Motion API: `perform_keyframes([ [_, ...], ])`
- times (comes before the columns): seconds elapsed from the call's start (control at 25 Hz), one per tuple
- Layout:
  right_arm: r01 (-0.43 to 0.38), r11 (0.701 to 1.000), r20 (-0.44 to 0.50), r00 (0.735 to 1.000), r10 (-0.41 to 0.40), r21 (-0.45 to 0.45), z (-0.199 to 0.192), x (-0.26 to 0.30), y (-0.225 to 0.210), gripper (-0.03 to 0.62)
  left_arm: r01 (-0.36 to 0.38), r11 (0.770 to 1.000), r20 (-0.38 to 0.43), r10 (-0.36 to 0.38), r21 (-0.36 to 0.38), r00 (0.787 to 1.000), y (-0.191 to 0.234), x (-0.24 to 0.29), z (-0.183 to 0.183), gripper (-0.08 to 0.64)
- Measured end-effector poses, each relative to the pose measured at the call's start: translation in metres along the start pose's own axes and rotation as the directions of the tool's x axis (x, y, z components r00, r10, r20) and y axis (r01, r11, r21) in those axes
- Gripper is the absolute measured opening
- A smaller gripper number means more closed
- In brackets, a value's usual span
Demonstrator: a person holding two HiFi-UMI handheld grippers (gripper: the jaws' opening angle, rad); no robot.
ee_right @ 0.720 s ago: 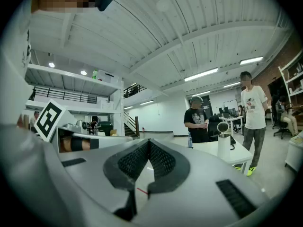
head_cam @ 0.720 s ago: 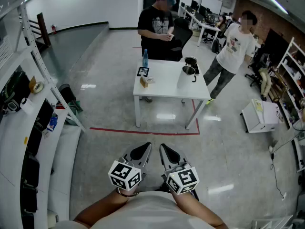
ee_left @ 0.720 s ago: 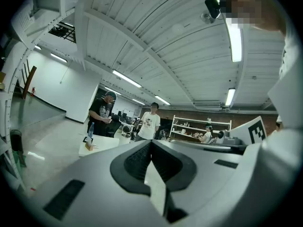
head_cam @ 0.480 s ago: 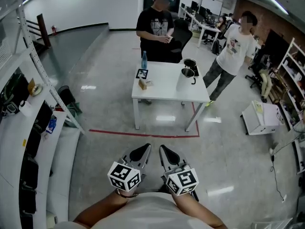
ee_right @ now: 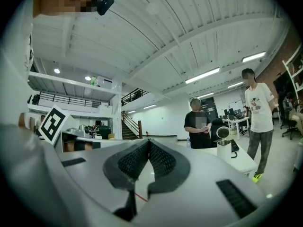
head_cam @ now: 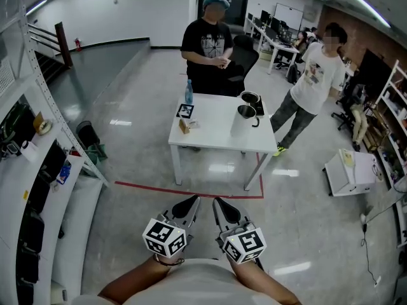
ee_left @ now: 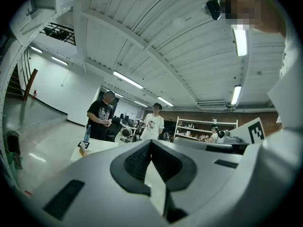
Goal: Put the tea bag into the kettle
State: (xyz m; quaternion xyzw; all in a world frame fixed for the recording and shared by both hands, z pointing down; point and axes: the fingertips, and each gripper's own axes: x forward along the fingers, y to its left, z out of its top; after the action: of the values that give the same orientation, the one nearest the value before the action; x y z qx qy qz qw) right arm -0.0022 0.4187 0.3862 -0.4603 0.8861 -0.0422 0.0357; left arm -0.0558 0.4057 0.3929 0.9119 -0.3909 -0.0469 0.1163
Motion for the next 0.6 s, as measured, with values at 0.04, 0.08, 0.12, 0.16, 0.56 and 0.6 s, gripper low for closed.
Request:
perform_keyframes([
  [0.04, -0.007, 1.000, 0.000, 1.000, 0.007, 0.007, 0.001, 0.000, -0.011, 0.011, -0.005, 1.000, 0.004, 0.005, -0.002, 1.000, -0.002, 0.009, 0.000, 0.009],
  [0.08, -0.015, 1.000, 0.000, 1.000, 0.015, 0.014, 0.002, -0.001, -0.021, 0.011, -0.012, 1.000, 0.009, 0.012, -0.002, 1.000, -0.005, 0.019, -0.001, 0.009],
  [0.12, -0.021, 1.000, -0.004, 1.000, 0.022, 0.020, 0.002, -0.003, -0.030, 0.011, -0.018, 1.000, 0.014, 0.018, 0.000, 1.000, -0.009, 0.027, -0.001, 0.009],
  [0.16, -0.025, 0.999, -0.010, 1.000, 0.025, 0.022, 0.002, -0.006, -0.038, 0.011, -0.024, 1.000, 0.018, 0.024, 0.006, 1.000, -0.014, 0.034, -0.001, 0.009],
  [0.56, -0.020, 0.997, -0.047, 0.999, 0.024, 0.081, -0.009, -0.002, -0.098, 0.011, -0.035, 0.999, -0.004, 0.035, -0.015, 0.999, -0.017, 0.092, -0.010, 0.009],
  [0.6, -0.012, 0.997, -0.048, 0.999, 0.016, 0.081, -0.008, -0.001, -0.104, 0.011, -0.029, 1.000, -0.003, 0.029, -0.012, 1.000, -0.016, 0.098, -0.009, 0.009],
])
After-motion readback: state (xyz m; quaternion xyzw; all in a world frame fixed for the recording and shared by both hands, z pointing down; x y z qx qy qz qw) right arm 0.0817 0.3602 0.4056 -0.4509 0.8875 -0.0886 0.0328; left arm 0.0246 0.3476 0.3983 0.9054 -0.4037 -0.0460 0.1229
